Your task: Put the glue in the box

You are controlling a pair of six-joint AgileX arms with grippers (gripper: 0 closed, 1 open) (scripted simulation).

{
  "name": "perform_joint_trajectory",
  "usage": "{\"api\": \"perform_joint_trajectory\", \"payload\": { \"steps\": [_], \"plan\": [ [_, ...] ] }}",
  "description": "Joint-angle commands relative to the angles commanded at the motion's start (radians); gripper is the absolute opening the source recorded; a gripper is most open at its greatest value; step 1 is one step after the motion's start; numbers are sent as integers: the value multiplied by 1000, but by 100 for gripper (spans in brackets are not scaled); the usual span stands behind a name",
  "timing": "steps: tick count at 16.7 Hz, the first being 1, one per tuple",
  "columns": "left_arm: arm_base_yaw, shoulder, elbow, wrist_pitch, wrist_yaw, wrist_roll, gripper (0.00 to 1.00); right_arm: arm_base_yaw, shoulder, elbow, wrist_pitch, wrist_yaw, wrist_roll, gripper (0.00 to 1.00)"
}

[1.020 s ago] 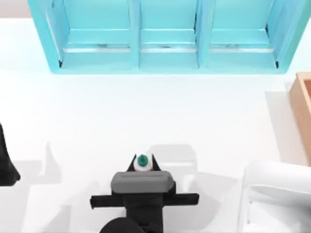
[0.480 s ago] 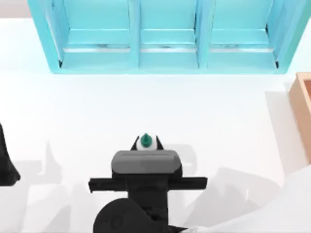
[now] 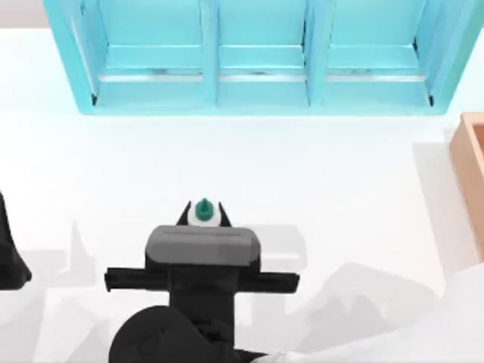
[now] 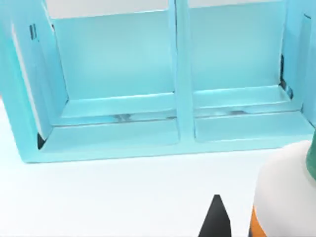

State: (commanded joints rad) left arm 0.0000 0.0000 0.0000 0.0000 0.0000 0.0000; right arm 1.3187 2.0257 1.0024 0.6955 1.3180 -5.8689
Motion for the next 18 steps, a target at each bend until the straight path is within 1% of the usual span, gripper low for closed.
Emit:
{"api": "perform_joint_trajectory", "payload": {
  "steps": [4,11,18],
  "plan": [
    [0,0,0,0,0,0,100,61,-44,247,-106,49,146,0],
    [0,0,0,0,0,0,100,186,-177,804,-338,143,535,0],
    [0,0,0,0,0,0,100,312,-254,1269,-602,228,867,0]
  ]
}}
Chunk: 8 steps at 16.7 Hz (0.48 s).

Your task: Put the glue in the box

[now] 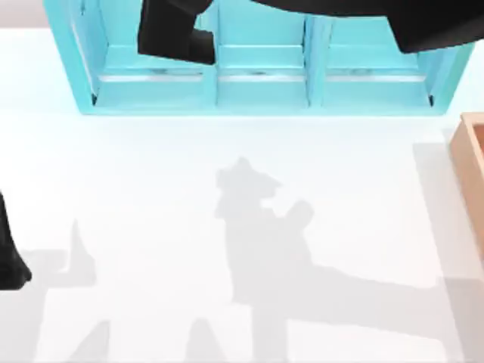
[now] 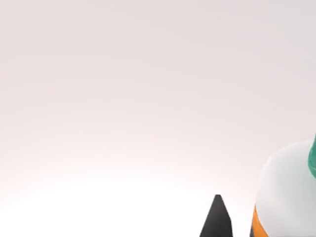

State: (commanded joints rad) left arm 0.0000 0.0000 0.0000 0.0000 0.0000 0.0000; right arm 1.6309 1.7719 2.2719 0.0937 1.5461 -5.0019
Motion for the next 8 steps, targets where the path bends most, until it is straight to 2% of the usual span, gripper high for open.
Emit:
{"api": "perform_joint_trajectory", "payload": {
  "steps": [8],
  "plan": [
    [0,0,0,0,0,0,100,149,-114,540,-268,87,413,0]
  ]
}}
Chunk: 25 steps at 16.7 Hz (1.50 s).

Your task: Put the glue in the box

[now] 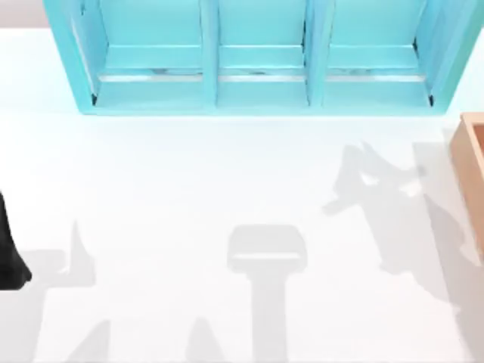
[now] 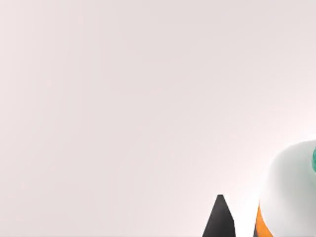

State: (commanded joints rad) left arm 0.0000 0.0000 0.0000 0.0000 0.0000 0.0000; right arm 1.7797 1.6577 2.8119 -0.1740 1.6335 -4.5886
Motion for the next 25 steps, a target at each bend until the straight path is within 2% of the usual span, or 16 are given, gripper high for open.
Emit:
{"api": "perform_joint_trajectory", "payload": {
  "steps": [8,25],
  "plan": [
    [0,0,0,0,0,0,100,121,-160,553,-227,71,453,0],
    [0,0,0,0,0,0,100,326,-434,1482,-817,183,1272,0]
  ]
}}
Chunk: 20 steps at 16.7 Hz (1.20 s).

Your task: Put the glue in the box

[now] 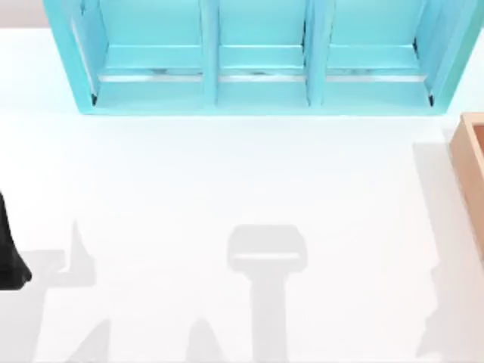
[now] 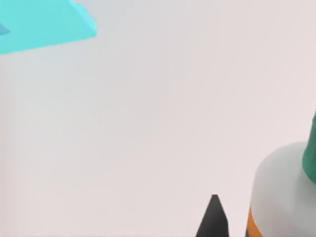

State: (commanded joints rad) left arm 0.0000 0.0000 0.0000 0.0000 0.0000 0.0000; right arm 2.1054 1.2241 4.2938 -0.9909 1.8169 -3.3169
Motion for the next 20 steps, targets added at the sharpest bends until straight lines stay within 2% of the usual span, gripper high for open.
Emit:
{"api": "perform_joint_trajectory", "payload": {
  "steps": [12,15,20],
  "plan": [
    [0,0,0,0,0,0,100,64,-288,615,-438,1,657,0],
    [0,0,0,0,0,0,100,63,-329,663,-497,-8,740,0],
    [0,0,0,0,0,0,100,63,-330,664,-499,-8,742,0]
  ]
}}
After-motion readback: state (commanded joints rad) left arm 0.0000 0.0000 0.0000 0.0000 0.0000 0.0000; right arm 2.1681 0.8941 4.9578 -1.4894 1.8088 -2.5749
